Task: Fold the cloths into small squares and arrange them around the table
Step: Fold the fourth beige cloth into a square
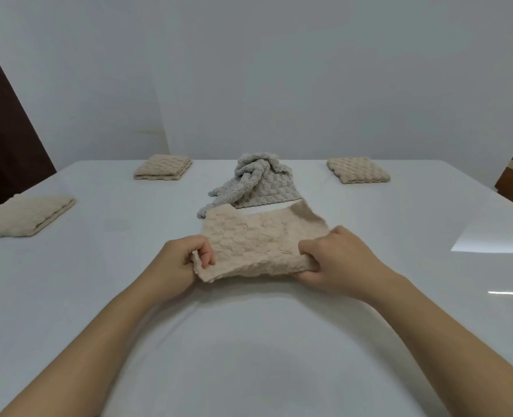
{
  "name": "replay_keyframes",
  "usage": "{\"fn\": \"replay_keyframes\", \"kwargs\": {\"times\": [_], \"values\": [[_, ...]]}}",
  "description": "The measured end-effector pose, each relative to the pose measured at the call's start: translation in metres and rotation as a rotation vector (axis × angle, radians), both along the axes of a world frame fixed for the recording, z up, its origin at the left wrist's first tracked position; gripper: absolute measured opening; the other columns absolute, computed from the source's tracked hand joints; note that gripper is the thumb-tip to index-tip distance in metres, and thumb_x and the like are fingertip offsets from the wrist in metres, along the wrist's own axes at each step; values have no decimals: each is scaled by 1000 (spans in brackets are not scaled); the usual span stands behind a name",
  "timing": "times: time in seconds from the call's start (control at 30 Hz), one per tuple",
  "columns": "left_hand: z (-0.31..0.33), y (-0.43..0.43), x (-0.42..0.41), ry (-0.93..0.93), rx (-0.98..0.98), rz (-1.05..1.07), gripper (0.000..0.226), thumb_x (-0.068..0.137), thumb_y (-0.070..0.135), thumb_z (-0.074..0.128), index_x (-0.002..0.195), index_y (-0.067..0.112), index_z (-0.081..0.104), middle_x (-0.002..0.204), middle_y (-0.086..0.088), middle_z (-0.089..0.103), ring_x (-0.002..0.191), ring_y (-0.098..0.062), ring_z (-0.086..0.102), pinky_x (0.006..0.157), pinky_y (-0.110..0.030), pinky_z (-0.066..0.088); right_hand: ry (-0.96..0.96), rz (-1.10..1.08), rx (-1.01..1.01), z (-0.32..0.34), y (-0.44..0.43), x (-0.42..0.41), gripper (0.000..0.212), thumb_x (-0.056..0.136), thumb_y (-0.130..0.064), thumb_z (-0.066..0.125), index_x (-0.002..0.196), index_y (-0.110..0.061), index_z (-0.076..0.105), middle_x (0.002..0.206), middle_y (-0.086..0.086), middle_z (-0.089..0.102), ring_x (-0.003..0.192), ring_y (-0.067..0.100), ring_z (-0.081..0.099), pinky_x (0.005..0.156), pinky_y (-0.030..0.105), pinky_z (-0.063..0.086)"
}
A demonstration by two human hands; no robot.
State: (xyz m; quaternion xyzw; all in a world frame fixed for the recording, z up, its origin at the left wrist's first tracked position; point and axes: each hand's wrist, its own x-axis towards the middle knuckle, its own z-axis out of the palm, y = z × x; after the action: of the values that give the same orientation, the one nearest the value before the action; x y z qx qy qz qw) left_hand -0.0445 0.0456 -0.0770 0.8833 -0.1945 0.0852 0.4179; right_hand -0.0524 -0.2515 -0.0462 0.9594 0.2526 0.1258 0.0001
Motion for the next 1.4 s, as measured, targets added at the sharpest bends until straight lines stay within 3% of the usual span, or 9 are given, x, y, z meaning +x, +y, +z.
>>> {"fn": "replay_keyframes", "kwargs": {"times": [0.1,0.17,0.23,0.37,0.47,0.53,0.6,0.67,1.4], "values": [[7,15,-16,167,85,-47,34,71,-2,49,65,27,63,86,8,71,86,-9,64,79,-29,48,319,-66,15,12,-5,-18,42,83,-66,54,74,-26,49,64,-11,51,66,9,50,62,29,40],[18,22,-24,244,96,-59,21,68,28,48,72,27,69,84,-2,70,85,-21,62,80,-38,47,478,-80,127,19,-8,-24,46,84,-73,45,73,-29,52,69,-13,57,67,3,53,63,27,40],[30,22,-29,270,54,-55,33,72,45,47,74,22,71,80,-4,69,80,-20,63,80,-36,47,530,-109,248,23,-10,-24,48,89,-71,39,77,-28,57,71,-9,66,63,6,61,68,30,49],[37,3,-24,214,50,30,28,98,22,50,79,12,68,75,-1,73,75,-16,68,79,-29,50,398,-134,340,18,-3,-4,38,98,-53,40,90,-24,62,89,-9,68,81,13,64,81,38,52],[28,-20,-1,73,202,126,20,98,28,49,105,27,68,113,10,68,106,-6,61,96,-32,47,338,-183,350,1,15,22,39,102,-40,39,128,-17,57,136,1,53,127,21,48,107,40,38],[15,-36,14,55,437,74,42,101,41,39,140,29,47,153,5,38,141,-11,32,116,-36,25,388,-219,283,-16,29,33,57,102,-48,30,152,-20,29,162,3,16,150,25,11,120,49,10],[-2,-49,23,88,649,49,61,100,54,26,155,29,14,163,3,-2,149,-14,-4,121,-40,-1,420,-263,182,-33,37,40,65,100,-59,21,157,-29,8,164,0,-8,150,27,-12,117,57,-7],[-15,-53,26,144,760,76,68,97,62,18,155,31,-1,161,1,-17,148,-16,-17,120,-42,-8,414,-288,101,-44,35,43,68,96,-66,14,156,-36,1,164,-2,-11,149,27,-16,116,61,-9],[-18,-66,39,232,714,281,68,99,57,13,156,24,-4,162,-3,-15,149,-20,-14,120,-45,-7,408,-281,86,-44,30,47,70,94,-69,14,155,-37,2,164,-1,-12,149,25,-16,118,57,-9]]}}
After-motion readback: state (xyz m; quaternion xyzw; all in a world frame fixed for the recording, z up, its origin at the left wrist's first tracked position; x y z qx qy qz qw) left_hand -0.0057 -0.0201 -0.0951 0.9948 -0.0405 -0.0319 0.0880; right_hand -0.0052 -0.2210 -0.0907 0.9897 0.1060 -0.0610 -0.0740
